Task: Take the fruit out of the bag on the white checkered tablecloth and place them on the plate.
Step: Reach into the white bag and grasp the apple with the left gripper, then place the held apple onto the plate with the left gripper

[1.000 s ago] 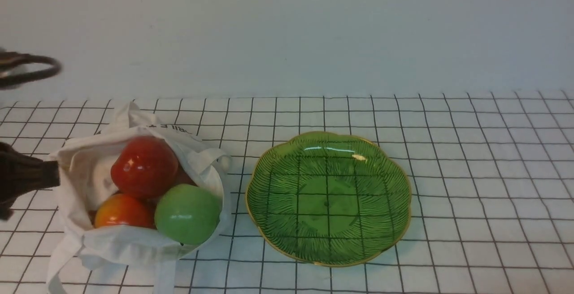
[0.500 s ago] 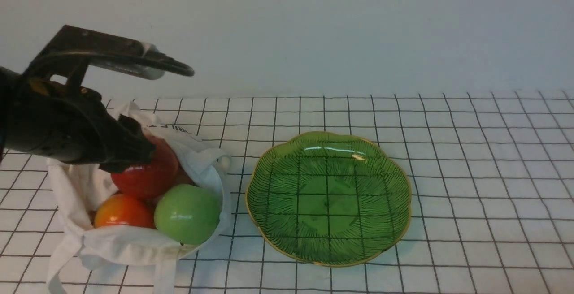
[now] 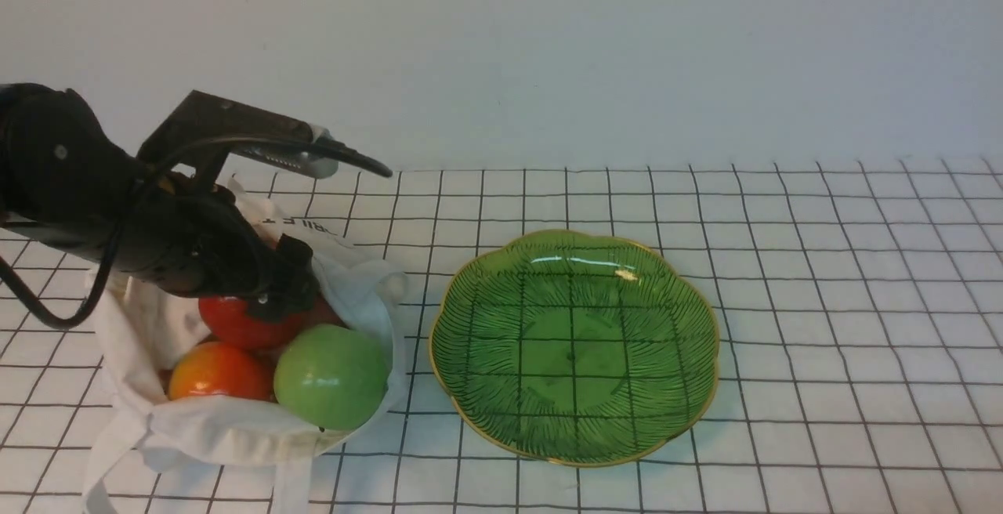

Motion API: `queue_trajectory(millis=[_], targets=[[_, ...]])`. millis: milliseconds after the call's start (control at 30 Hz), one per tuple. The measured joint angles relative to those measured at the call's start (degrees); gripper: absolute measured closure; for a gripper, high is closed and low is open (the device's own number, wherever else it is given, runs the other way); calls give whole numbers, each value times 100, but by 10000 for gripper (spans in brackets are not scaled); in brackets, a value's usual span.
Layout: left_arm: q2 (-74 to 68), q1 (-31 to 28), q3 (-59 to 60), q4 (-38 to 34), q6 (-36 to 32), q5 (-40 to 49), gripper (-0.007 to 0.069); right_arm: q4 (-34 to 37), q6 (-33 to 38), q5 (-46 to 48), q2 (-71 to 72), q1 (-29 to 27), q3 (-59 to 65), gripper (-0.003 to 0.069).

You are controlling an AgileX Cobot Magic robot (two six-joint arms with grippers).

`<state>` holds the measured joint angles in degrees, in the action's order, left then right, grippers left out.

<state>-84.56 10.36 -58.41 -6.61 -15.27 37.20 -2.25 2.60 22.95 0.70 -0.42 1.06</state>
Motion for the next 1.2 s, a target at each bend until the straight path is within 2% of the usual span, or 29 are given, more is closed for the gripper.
queue_trajectory(millis=[100, 233, 400, 600, 800, 933, 1000, 1033, 1200], targets=[[-49, 0, 0, 210, 205, 0, -38, 0, 0, 0, 0, 0, 0, 673], [-67, 11, -11, 534, 568, -10, 81, 0, 0, 0, 0, 0, 0, 673], [-46, 11, -85, 730, 852, 48, 83, 0, 0, 0, 0, 0, 0, 673], [432, 11, -297, 555, 859, 546, 83, 0, 0, 0, 0, 0, 0, 673], [1205, 251, -359, -923, 615, 917, 83, 0, 0, 0, 0, 0, 0, 673], [1186, 979, -365, -2060, -388, 826, 83, 0, 0, 0, 0, 0, 0, 673], [1073, 1174, -365, -2288, -697, 676, 83, 0, 0, 0, 0, 0, 0, 673], [842, 1475, -365, -2626, -1023, 389, 83, 0, 0, 0, 0, 0, 0, 673], [-153, 2097, -365, -3249, -1834, -573, 83, 0, 0, 0, 0, 0, 0, 673]])
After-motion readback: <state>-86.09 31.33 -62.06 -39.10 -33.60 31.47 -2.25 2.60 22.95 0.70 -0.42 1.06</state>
